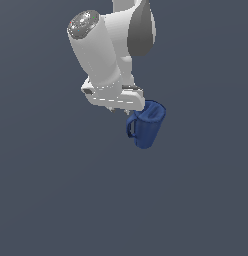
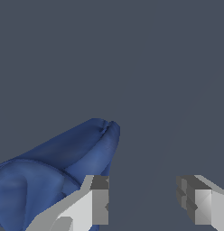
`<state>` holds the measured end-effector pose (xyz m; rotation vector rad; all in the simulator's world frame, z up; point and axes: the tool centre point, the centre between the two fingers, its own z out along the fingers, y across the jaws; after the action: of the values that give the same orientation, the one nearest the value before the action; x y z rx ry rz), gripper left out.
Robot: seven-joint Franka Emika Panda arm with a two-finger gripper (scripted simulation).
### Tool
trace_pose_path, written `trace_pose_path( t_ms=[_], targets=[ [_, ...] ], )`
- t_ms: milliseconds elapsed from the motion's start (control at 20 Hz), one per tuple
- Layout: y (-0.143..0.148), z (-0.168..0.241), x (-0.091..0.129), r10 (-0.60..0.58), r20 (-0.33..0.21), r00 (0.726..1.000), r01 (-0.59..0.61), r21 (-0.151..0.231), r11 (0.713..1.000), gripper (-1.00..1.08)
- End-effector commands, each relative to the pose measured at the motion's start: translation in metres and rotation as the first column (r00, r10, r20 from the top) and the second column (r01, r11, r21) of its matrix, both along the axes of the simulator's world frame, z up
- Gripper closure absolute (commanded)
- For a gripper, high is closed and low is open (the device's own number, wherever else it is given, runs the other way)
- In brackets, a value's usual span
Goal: Pick up the object and move it to a goal position.
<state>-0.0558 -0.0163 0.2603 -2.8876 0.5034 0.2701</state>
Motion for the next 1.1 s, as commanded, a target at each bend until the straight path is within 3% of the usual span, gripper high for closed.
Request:
trace_pose_path(
  t_ms=[0, 250, 550, 1050],
  targets=[
    [0.000, -0.011, 0.001, -0.066, -0.047, 0.997, 0.068, 0.040, 0.997, -0.20],
    [0.001, -0.027, 0.002, -0.150, -0.117, 0.982, 0.161, 0.091, 0.983, -0.20],
    [0.002, -0.037, 0.003, -0.200, -0.165, 0.966, 0.221, 0.120, 0.968, -0.20],
    [0.002, -0.030, 0.005, -0.230, -0.166, 0.959, 0.252, 0.129, 0.959, -0.20]
  ],
)
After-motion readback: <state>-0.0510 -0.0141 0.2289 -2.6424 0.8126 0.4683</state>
